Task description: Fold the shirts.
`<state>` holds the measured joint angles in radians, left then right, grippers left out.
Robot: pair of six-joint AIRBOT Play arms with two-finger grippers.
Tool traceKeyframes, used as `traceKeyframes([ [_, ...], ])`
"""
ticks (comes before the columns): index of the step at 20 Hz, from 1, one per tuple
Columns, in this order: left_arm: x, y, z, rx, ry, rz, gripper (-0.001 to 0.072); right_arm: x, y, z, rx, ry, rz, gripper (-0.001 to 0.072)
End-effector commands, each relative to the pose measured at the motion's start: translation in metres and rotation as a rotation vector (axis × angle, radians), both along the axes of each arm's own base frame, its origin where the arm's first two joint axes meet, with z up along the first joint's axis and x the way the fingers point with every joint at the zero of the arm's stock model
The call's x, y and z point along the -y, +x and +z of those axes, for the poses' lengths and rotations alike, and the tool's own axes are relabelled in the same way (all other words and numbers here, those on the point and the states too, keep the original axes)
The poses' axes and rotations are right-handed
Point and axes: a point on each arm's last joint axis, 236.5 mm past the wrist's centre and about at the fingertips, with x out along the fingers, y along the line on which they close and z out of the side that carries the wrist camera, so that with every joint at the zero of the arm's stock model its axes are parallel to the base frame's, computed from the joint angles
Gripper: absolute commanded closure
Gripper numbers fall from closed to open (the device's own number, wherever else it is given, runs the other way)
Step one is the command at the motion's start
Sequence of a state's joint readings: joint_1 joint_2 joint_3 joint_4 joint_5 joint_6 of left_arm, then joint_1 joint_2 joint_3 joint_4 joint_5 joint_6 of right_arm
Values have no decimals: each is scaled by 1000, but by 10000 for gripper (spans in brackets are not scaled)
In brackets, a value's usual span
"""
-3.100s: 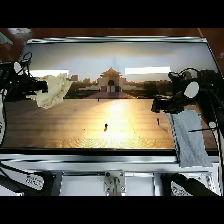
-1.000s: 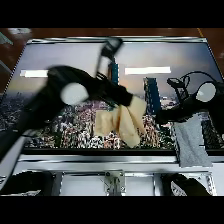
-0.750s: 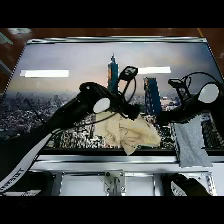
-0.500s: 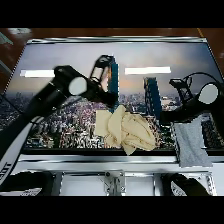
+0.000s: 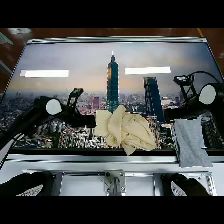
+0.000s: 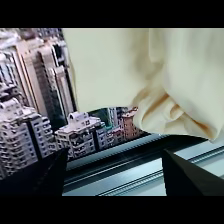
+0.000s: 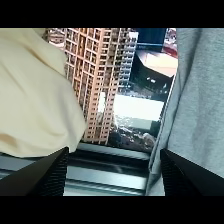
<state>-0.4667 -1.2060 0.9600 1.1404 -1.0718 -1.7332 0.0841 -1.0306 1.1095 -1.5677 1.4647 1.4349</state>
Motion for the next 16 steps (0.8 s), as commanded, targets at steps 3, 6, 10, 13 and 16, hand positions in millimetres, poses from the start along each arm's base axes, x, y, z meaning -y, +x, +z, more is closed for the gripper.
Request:
traceKeyframes([
  [3,-35,10,-35,-95,-220,255,0,-7,8,-2,19,33,-1,22],
  [6,-38,18,-47,-131,-268,274,1,-29,10,-20,-51,121,0,22],
  [10,-13,17,-72,-213,-350,261,1,-53,10,-44,-151,215,-9,22],
  [13,-3,17,-86,-244,-376,260,2,-53,11,-49,-170,214,-14,22],
  [16,7,21,-92,-239,-368,247,3,-53,11,-49,-173,218,-34,22],
])
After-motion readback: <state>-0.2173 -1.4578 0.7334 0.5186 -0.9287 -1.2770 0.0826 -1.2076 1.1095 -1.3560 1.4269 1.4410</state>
